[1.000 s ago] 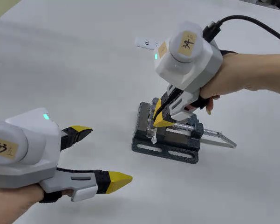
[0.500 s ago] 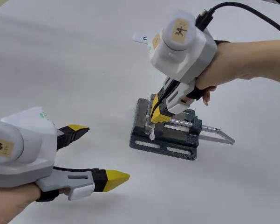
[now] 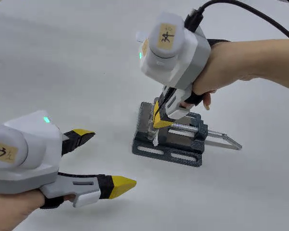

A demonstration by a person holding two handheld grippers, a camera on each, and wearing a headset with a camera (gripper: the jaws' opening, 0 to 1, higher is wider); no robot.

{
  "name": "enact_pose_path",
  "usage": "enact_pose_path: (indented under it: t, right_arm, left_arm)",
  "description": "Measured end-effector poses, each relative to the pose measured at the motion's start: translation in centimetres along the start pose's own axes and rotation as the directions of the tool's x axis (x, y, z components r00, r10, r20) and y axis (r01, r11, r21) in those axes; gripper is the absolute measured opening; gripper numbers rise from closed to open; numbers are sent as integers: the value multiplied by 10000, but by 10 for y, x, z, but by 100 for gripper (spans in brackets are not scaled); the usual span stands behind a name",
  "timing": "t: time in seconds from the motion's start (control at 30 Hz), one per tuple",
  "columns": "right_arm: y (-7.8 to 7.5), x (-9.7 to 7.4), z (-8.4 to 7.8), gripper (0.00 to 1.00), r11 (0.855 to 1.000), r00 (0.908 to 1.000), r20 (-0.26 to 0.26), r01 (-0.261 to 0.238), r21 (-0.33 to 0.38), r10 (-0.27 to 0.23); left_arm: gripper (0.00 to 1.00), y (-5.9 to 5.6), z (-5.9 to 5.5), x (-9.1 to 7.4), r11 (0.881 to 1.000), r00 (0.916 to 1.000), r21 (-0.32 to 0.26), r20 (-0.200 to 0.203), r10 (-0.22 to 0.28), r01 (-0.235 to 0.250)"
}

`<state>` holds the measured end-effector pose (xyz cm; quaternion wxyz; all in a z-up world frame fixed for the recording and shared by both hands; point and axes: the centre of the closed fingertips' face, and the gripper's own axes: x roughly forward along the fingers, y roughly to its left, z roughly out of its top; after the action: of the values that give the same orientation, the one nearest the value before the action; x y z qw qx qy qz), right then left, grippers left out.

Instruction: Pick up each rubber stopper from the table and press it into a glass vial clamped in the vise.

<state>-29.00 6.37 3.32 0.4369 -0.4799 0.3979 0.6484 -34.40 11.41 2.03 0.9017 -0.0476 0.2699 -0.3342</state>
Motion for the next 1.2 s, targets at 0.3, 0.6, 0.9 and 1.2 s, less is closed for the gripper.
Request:
enact_pose_path:
  t: [0.3, 0.6, 0.9, 1.2]
  right_arm:
    - [-1, 1, -1, 0, 9999, 9992, -375, 139, -30, -140]
    - [-8, 1, 1, 0, 9941, 10000, 48, -16, 1085, 11]
    - [-9, 3, 3, 0, 9918, 9991, -398, -79, 1279, 131]
    - [-8, 4, 1, 0, 9913, 9954, -958, 160, 1305, -34]
  left_arm:
    - [81, -4, 3, 0, 10000, 10000, 4, 6, -46, 46]
    - [81, -6, 4, 1, 10000, 9999, -14, 41, -97, 97]
    - [81, -8, 7, 1, 9999, 9999, -16, 101, -140, 140]
    - [81, -6, 7, -5, 10000, 9999, -10, 151, 19, -19]
